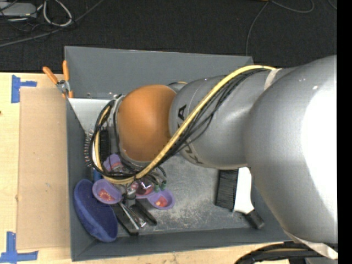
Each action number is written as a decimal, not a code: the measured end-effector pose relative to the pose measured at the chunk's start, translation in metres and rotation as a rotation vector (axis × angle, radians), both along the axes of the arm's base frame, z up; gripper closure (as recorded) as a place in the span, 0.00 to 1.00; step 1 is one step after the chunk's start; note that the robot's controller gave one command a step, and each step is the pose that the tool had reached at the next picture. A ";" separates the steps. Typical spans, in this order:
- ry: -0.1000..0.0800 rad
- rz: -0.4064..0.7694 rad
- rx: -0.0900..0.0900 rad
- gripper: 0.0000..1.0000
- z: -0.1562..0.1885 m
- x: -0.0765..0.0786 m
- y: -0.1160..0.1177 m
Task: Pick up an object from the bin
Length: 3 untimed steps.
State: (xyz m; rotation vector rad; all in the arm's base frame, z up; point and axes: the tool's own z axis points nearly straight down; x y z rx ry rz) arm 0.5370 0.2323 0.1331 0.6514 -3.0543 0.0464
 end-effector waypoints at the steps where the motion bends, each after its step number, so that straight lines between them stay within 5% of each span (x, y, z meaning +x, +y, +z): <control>1: -0.001 0.166 0.002 1.00 -0.040 0.015 -0.014; 2: 0.000 0.229 0.002 1.00 -0.045 0.015 -0.013; 3: 0.003 0.165 0.003 1.00 -0.027 0.026 -0.027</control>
Offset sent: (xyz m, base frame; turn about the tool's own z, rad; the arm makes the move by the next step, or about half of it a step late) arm -0.0181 -0.0109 -0.0456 -0.3996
